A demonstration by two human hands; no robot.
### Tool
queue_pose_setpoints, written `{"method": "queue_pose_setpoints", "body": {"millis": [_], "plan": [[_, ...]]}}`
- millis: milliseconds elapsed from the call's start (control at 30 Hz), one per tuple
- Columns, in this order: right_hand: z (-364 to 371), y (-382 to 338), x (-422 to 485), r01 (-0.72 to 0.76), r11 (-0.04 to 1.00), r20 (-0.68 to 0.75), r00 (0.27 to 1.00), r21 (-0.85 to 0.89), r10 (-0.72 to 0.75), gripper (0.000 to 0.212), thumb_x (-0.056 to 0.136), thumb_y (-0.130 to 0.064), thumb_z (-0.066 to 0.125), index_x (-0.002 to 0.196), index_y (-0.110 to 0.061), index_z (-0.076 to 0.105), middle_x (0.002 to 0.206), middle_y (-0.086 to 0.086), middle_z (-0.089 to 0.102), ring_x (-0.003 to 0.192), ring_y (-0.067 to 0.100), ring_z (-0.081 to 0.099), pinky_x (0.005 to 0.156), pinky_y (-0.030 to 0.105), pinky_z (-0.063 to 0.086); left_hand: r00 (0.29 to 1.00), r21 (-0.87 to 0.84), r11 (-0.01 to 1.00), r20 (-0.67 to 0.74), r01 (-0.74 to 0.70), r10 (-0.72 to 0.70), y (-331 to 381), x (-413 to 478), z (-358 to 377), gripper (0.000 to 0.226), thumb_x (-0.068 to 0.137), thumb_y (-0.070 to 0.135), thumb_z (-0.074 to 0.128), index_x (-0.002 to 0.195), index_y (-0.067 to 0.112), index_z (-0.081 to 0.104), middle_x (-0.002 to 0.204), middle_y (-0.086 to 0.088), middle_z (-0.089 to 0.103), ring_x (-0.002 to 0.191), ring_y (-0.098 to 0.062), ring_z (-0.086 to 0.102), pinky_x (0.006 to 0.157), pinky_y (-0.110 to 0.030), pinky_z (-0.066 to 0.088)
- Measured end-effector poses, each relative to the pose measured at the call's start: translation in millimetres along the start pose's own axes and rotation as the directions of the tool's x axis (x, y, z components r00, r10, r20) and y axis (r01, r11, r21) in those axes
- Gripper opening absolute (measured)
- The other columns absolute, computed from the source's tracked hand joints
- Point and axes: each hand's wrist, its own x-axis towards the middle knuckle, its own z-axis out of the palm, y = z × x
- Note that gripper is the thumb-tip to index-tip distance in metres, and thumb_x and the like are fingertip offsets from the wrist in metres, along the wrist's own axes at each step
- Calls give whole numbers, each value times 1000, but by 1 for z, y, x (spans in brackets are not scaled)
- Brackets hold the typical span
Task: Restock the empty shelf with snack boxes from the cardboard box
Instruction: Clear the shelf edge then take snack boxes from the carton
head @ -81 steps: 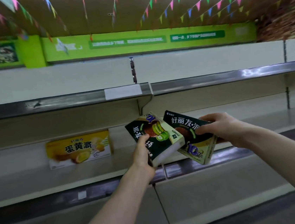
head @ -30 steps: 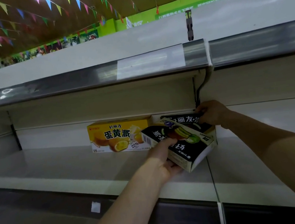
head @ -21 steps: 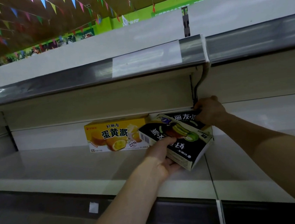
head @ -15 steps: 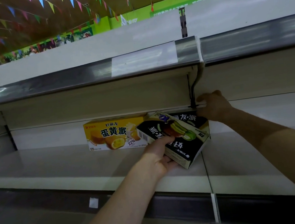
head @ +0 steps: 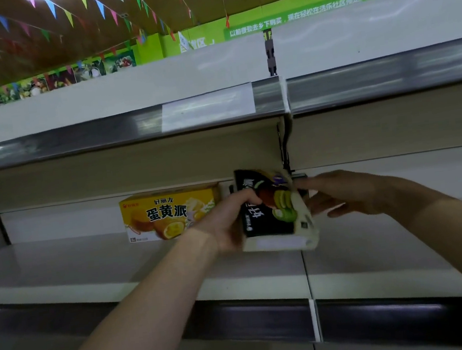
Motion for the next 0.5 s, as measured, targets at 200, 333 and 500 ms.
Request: {"method": "queue_pose_setpoints", "body": {"millis": [200,333,500], "plan": [[-4,9,-5,9,981,-3,1000,192,-9,28,87,-35,65,103,-12,66,87,4,62,72,13,52,60,23,44,997,428,903,45,41,-67,18,-1,-6,13,91,18,57,101,11,61,81,-6,72,73,-18,69,70,-26,56],[-14,19,-6,-33,953,-65,996,301,56,29,85,-22,70,103,2,68,90,11,64,68,13,58,57,23,55,998,548,835,6,50,-63,21,5,-22,31,91,23,64,120,14,61,118,-9,67,109,-25,64,96,-44,52],[-10,25,-5,-84,973,6,996,213,85,23,87,-15,67,106,-1,66,103,14,69,87,23,69,73,30,60,968,581,811,-158,-68,194,26,15,-31,51,83,10,74,129,14,52,130,-7,56,104,-21,60,75,-33,59]]}}
